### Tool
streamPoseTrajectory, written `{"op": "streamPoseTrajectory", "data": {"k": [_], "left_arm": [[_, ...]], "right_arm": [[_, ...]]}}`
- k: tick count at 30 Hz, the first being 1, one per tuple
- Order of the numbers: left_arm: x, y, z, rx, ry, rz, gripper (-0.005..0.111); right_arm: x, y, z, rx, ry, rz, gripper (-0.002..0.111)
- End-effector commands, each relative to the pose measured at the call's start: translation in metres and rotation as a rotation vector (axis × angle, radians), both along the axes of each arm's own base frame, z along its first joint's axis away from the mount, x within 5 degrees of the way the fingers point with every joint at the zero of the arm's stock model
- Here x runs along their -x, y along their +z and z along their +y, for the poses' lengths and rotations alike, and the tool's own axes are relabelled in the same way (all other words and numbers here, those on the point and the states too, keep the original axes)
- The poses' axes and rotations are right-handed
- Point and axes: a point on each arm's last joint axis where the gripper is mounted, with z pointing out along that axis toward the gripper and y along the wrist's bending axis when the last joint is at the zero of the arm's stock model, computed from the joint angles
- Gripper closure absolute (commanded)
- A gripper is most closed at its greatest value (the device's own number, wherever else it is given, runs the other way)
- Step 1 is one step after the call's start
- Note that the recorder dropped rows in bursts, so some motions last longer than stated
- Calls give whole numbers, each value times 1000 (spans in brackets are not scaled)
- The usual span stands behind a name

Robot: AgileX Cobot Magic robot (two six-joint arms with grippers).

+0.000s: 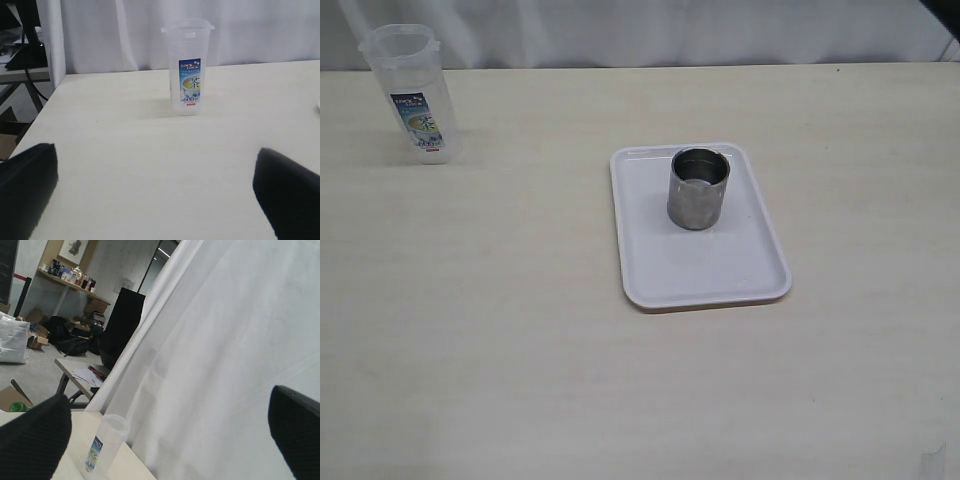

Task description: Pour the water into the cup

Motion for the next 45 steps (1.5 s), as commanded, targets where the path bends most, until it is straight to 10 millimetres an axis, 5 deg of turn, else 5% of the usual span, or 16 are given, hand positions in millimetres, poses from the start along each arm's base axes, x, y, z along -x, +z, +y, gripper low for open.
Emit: {"op": "streamPoseTrajectory", "data": {"k": [1, 34, 37, 45], "left_arm": [[0, 0, 0, 5, 0, -4, 2], [0, -1, 0, 7, 2, 0, 5], [0, -1, 0, 9, 3, 2, 21], [0, -1, 0, 7, 3, 8, 86]], "right_arm": [[1, 0, -1, -18, -3, 4, -1], [1, 0, -1, -18, -3, 4, -1], [1, 0, -1, -18, -3, 4, -1], [1, 0, -1, -18, -3, 4, -1]]}}
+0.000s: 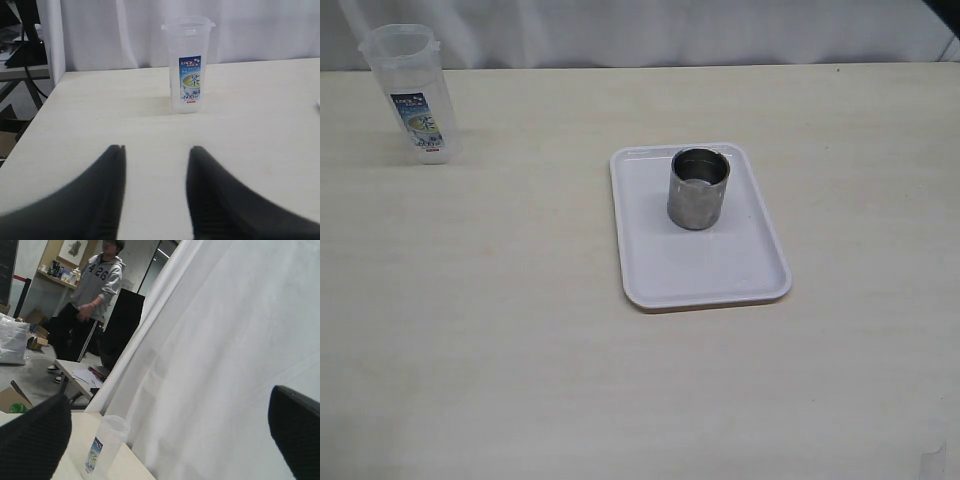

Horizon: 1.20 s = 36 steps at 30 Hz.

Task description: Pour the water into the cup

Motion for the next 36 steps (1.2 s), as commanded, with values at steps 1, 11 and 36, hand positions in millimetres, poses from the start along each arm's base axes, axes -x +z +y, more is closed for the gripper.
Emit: {"op": "streamPoseTrajectory", "data": {"k": [1, 11, 36], "left_arm": [[0, -1, 0, 5, 2, 0, 90], [0, -1, 0, -2, 0, 0, 107], [0, 0, 0, -2, 0, -5, 107]], "right_arm": [[1, 0, -1, -16, -3, 4, -1], [1, 0, -1, -16, -3, 4, -1], [1, 0, -1, -16, -3, 4, -1]]}}
